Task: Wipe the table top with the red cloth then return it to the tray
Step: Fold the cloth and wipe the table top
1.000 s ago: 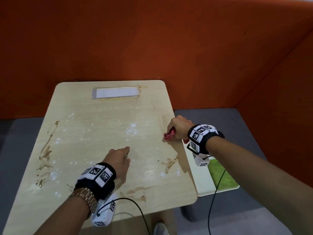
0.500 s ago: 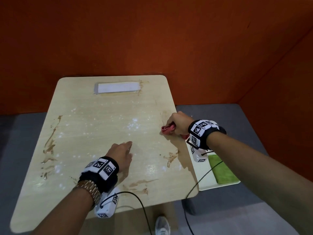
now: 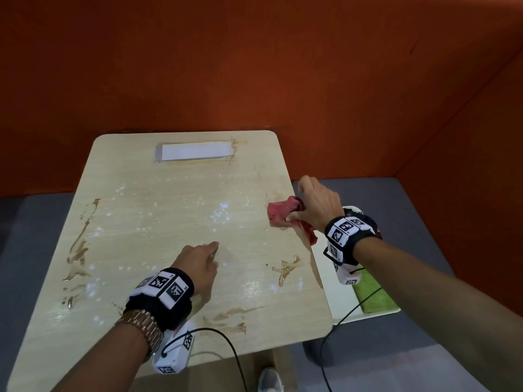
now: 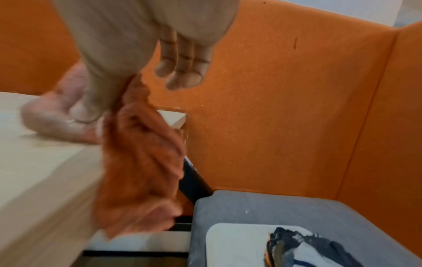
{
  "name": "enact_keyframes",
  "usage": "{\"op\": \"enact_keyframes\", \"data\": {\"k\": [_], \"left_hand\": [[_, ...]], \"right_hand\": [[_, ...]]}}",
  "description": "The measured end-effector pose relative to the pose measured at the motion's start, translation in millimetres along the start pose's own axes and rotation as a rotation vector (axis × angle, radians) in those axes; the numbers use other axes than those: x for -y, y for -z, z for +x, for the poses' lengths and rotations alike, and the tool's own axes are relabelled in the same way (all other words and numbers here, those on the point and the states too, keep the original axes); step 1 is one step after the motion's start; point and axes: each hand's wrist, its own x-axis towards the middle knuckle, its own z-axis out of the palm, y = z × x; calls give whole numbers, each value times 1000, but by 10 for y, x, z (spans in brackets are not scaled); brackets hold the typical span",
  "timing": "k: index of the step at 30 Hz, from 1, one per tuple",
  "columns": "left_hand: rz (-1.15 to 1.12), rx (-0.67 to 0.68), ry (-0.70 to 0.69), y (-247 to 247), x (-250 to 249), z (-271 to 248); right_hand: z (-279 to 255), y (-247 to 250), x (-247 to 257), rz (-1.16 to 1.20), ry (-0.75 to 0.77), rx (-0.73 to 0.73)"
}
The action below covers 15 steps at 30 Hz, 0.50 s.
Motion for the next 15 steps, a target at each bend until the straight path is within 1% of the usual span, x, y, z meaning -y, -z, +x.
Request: {"op": "enact_keyframes", "data": {"k": [3, 6, 8, 10, 13, 15], "left_hand": [[-7, -6, -5, 5, 1, -4], [-7, -9, -11, 9, -10, -9], [-16, -15, -12, 6, -12, -13], [-29, -17, -7, -2, -10, -13], [-35, -15, 6, -16, -14, -6], [-33, -10, 12, -30, -9, -4]], "right_hand": [[-91, -71, 46, 107, 3, -9], [-107, -128, 53, 305, -49, -37], [-90, -138, 11, 343, -23, -45], [-83, -135, -42, 289, 70, 5], [-107, -143, -108, 108, 232, 142], [-106, -156, -137, -14, 262, 204]]}}
